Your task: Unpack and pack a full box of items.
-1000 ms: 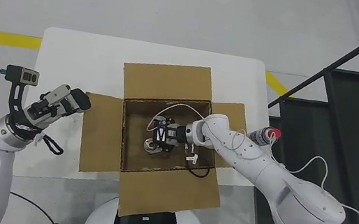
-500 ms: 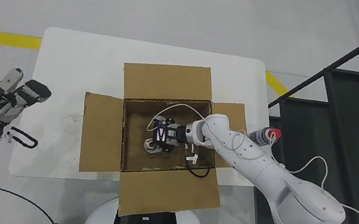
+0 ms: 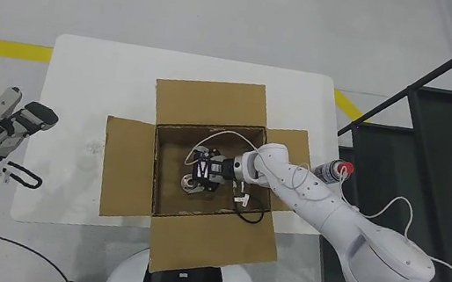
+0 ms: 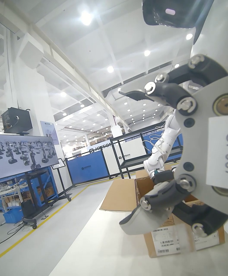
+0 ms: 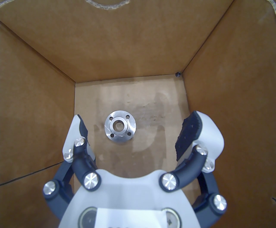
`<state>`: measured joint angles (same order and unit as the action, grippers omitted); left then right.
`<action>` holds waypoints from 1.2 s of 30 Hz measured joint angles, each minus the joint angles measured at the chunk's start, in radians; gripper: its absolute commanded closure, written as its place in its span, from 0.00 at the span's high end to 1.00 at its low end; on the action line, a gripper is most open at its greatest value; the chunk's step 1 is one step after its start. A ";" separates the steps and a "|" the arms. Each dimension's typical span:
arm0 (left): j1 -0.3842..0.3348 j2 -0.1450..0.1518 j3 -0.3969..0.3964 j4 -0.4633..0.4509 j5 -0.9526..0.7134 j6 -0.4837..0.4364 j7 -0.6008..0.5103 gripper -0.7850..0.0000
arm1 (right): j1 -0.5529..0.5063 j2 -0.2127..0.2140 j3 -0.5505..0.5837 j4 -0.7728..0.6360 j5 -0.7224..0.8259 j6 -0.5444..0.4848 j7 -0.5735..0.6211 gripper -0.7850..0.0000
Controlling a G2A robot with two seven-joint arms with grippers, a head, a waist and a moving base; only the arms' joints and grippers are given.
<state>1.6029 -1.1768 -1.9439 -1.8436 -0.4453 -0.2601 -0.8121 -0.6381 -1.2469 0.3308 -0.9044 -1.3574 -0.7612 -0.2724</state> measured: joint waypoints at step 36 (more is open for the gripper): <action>0.000 0.000 0.000 0.000 0.000 0.000 0.000 1.00 | -0.002 0.004 0.028 -0.043 0.014 -0.014 0.056 1.00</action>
<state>1.6029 -1.1768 -1.9439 -1.8436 -0.4453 -0.2601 -0.8121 -0.6398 -1.2429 0.3591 -0.9472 -1.3436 -0.7755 -0.2159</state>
